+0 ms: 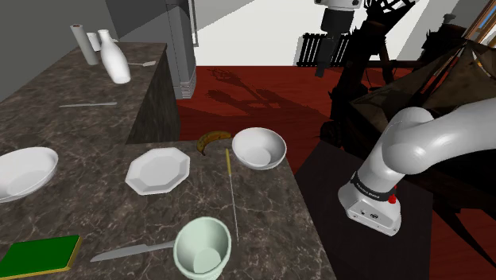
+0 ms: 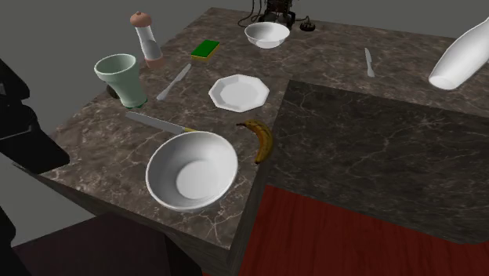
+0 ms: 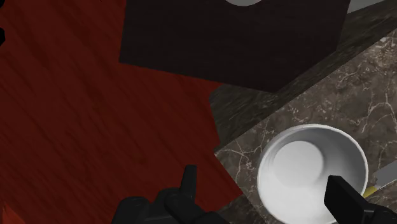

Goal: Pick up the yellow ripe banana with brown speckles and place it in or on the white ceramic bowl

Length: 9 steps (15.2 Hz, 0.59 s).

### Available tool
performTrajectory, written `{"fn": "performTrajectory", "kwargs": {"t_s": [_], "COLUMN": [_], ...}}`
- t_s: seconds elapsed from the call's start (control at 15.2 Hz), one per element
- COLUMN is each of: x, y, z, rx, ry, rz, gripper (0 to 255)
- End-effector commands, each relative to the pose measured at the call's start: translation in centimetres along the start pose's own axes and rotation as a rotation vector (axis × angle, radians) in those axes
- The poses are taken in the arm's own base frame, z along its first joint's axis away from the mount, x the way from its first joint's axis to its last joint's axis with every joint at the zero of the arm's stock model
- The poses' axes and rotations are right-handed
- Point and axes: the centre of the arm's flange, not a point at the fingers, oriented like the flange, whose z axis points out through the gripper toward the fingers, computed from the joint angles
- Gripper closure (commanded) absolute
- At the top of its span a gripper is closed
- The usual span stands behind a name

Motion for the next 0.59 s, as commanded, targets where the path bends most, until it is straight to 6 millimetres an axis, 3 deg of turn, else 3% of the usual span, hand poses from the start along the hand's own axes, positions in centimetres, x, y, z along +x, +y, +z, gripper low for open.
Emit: {"fn": "performTrajectory", "kwargs": {"t_s": [0.0,0.53], "x": [0.0,8.1], "y": [0.0,-1.8], "z": [0.0,6.4], "rx": [0.0,-0.007], "ry": [0.0,0.004], "rz": [0.0,-0.146], "gripper": [0,0]}}
